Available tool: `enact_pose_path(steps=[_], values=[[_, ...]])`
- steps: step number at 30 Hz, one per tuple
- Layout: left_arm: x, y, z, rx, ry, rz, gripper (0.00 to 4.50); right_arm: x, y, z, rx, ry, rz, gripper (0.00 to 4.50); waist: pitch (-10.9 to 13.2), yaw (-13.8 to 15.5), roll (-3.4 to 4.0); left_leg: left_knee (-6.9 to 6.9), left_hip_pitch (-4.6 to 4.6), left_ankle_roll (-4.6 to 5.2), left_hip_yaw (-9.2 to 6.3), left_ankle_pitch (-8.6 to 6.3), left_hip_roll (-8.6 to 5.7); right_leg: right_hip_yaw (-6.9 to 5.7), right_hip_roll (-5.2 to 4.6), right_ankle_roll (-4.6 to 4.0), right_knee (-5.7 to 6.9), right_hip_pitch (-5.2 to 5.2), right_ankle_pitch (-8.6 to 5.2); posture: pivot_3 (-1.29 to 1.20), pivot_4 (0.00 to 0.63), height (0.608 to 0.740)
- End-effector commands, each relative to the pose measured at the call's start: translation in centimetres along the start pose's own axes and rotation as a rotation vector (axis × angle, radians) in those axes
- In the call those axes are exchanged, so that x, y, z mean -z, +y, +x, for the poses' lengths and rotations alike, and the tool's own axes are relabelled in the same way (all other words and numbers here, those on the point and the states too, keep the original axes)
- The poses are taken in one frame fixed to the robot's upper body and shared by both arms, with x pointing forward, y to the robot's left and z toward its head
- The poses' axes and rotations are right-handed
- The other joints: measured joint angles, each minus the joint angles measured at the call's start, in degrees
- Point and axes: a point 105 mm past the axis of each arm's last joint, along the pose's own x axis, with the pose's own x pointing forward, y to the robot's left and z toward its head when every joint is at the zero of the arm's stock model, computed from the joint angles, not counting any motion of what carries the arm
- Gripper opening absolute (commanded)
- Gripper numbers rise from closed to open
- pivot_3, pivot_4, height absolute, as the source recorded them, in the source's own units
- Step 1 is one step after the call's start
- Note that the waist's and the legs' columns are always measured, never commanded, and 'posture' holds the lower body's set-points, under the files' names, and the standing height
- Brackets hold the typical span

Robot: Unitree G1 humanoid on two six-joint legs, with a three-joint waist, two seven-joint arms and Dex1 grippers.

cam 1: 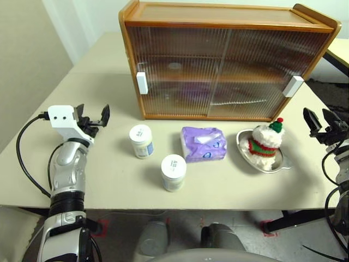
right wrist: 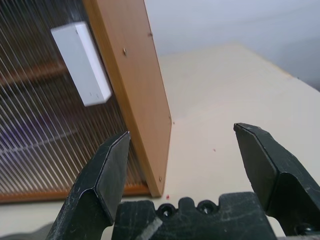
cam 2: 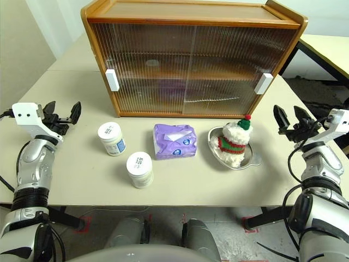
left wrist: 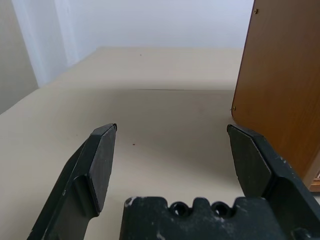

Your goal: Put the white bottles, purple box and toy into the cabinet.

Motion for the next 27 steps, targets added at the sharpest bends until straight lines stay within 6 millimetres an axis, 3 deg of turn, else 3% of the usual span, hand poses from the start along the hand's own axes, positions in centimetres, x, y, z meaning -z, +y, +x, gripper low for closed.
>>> enact_pose_path(steps=[1,11,19,22,27], values=[[0.3,-0.1,-0.1,0.000,0.004,0.003,4.48,-0.5,-0.2,0.3,-0.007,0.007,-0.015,4.50,0.00,0.10,0.00,0.00,0.01,0.00,-0.02,0.00,-0.01,-0.02,0.00,0.00,0.00,0.03,0.00,0.24,0.012,0.740],[0.8,0.2,-0.4,-0.011,0.003,-0.012,4.48,-1.6,-0.4,-0.5,-0.072,-0.008,0.000,4.50,0.00,0.14,0.00,0.00,-0.03,0.07,-0.11,0.04,-0.06,-0.09,-0.04,0.01,-0.05,0.05,0.00,0.23,0.013,0.740],[-0.2,0.4,-0.6,0.020,-0.046,-0.025,4.48,-2.3,3.6,-1.0,-0.409,-0.059,0.125,4.50,0.00,0.15,0.01,0.02,0.00,0.13,-0.13,0.08,-0.06,-0.10,-0.03,0.01,-0.03,0.10,0.00,0.23,0.010,0.740],[-1.7,-0.2,-0.7,0.091,-0.089,-0.041,3.93,-1.7,6.6,-1.8,-0.597,-0.014,0.105,4.50,-0.02,0.20,-0.03,0.03,-0.01,0.02,-0.22,0.01,-0.02,-0.22,-0.02,0.01,-0.02,0.12,0.00,0.22,0.010,0.740],[-4.2,-1.0,-0.8,0.208,-0.159,0.036,2.00,-2.7,9.3,-2.2,-0.704,-0.051,0.102,4.50,0.12,0.15,0.21,0.03,-0.05,-0.02,-0.27,-0.01,-0.04,-0.31,-0.07,0.00,0.01,0.09,-0.01,0.19,0.015,0.740]])
